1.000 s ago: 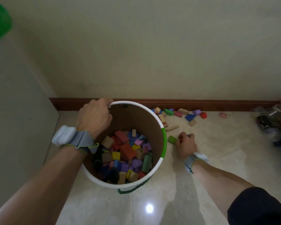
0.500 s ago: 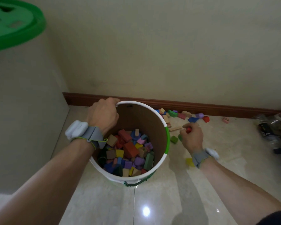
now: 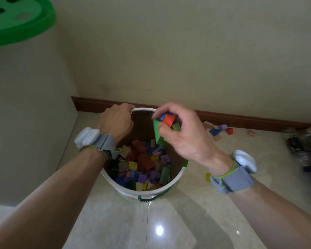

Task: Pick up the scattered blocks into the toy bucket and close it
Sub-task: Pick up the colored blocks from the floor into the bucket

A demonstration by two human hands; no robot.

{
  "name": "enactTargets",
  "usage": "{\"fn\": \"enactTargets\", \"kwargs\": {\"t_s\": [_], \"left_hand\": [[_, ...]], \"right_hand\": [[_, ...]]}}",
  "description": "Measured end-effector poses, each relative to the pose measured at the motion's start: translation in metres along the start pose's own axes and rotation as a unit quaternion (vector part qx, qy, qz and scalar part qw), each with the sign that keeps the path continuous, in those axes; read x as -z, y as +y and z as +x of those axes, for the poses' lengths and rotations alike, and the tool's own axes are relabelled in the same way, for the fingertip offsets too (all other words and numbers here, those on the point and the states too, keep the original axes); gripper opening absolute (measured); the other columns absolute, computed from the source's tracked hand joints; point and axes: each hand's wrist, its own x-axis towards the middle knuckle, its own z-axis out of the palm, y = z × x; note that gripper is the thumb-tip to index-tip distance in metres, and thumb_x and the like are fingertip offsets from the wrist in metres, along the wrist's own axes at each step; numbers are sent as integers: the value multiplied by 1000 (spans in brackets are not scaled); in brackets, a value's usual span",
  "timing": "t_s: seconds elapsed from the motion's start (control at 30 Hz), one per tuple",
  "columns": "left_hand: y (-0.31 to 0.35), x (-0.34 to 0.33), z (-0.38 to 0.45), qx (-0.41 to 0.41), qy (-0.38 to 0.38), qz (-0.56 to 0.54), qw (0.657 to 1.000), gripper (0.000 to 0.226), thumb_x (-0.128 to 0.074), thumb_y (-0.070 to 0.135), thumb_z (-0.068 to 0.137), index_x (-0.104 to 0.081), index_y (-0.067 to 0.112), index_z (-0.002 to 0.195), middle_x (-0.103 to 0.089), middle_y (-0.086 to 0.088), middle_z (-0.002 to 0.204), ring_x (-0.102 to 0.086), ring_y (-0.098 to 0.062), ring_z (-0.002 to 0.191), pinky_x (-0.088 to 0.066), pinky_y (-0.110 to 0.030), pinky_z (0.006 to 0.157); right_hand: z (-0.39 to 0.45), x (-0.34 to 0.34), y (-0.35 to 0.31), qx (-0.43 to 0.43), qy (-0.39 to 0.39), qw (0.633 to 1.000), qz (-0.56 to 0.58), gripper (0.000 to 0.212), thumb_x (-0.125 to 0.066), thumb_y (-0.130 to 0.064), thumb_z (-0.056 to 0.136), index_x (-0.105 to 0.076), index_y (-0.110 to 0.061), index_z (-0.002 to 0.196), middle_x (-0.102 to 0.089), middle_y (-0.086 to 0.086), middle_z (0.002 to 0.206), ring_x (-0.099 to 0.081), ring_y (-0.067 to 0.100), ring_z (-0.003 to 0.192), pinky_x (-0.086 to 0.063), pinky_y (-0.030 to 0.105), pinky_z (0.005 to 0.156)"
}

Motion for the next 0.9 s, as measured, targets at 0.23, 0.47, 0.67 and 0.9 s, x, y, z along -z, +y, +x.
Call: {"fn": "enactTargets", "kwargs": {"t_s": [0.23,0.47,0.67,0.9], "left_hand": [[0,-1,1,-5,6,5,1000,44,-53,18,84,-55,27,127,-61,-21,112,-56,-45,98,-45,-43,81],[-1,-3,1,-9,15,8,1000,44,-55,18,83,-56,26,126,-61,-21,110,-57,-45,96,-45,-43,79],[-2,-4,2,-7,13,14,1000,45,-53,18,84,-55,26,128,-61,-21,111,-56,-45,97,-45,-43,79],[-1,-3,1,-6,8,16,1000,47,-53,19,84,-53,27,130,-60,-21,113,-56,-44,99,-44,-43,81]], "right_hand": [[-10,-13,13,-48,-222,963,-143,14,-62,-34,85,-63,-39,98,-51,-12,91,-54,1,82,-38,13,72],[-3,-17,14,-97,-265,940,-190,31,-62,-21,87,-59,-38,114,-51,-14,96,-55,1,72,-37,15,54],[0,-35,18,-85,-222,903,-358,42,-61,-20,91,-52,-24,132,-53,10,115,-60,41,103,-42,39,71],[14,-36,24,-75,-196,920,-331,34,-68,-10,87,-61,-17,120,-55,10,120,-57,35,112,-46,40,83]]}}
